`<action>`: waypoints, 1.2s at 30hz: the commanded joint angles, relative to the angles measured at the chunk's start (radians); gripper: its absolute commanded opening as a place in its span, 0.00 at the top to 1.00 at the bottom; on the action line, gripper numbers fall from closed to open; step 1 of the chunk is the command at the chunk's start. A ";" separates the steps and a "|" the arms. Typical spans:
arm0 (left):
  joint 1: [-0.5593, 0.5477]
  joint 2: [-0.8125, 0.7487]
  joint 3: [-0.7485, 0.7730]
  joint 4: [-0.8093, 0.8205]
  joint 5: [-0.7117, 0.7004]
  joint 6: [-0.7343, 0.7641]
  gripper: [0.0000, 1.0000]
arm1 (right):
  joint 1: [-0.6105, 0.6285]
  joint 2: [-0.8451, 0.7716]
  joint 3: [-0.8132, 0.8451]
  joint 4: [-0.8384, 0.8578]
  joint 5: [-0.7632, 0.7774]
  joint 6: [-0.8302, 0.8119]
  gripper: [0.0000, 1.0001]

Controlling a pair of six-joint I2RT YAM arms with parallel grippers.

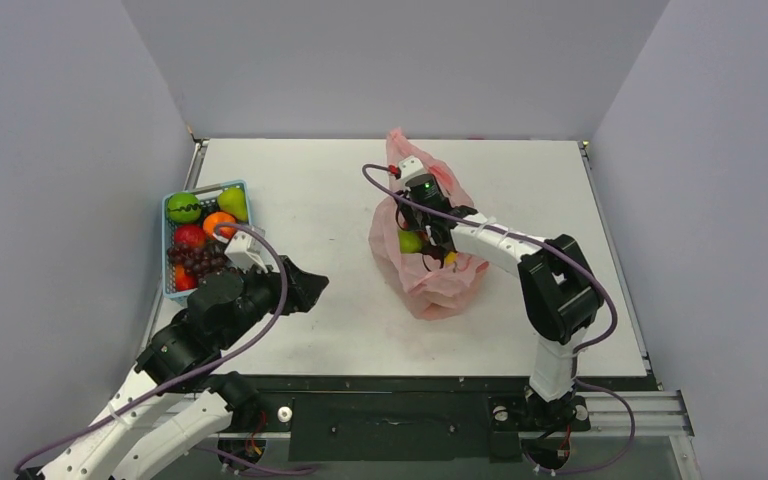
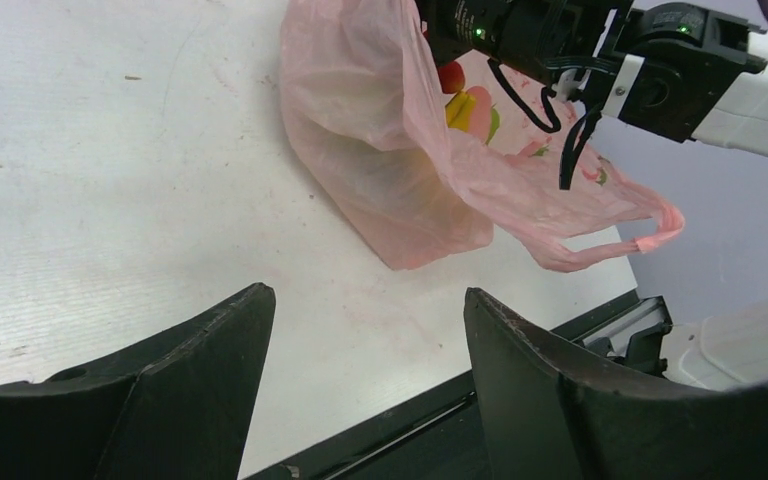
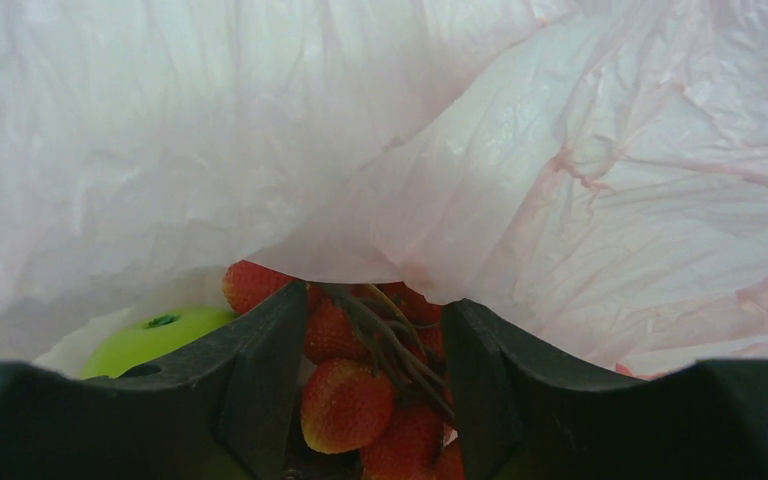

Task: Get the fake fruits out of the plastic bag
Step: Take out the fake fruit from the plastic bag.

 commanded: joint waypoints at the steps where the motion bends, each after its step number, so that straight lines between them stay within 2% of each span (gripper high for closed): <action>1: 0.004 0.053 0.060 0.009 0.006 0.050 0.32 | -0.011 0.032 0.056 0.011 -0.005 -0.051 0.52; 8: 0.003 0.069 0.046 0.057 0.024 0.051 0.31 | -0.014 0.118 0.117 0.003 0.015 -0.086 0.54; 10: 0.004 0.072 0.045 0.061 0.026 0.050 0.31 | -0.013 0.131 0.126 0.006 0.026 -0.087 0.59; 12: 0.003 0.075 0.045 0.060 0.030 0.052 0.31 | -0.011 0.134 0.131 0.009 0.044 -0.085 0.71; 13: 0.003 0.077 0.045 0.060 0.031 0.054 0.31 | -0.007 0.129 0.131 0.008 0.054 -0.081 0.83; 15: 0.003 0.079 0.047 0.061 0.028 0.057 0.31 | 0.002 0.103 0.120 0.013 0.069 -0.082 0.92; 19: 0.005 0.088 0.046 0.069 0.020 0.065 0.30 | 0.026 0.014 0.066 0.023 0.095 -0.085 1.00; 27: 0.006 0.099 0.012 0.097 0.041 0.042 0.30 | 0.039 -0.170 -0.040 0.055 0.040 -0.078 1.00; 36: 0.006 0.105 -0.020 0.183 0.092 -0.011 0.30 | 0.030 -0.310 -0.059 -0.003 -0.145 -0.080 1.00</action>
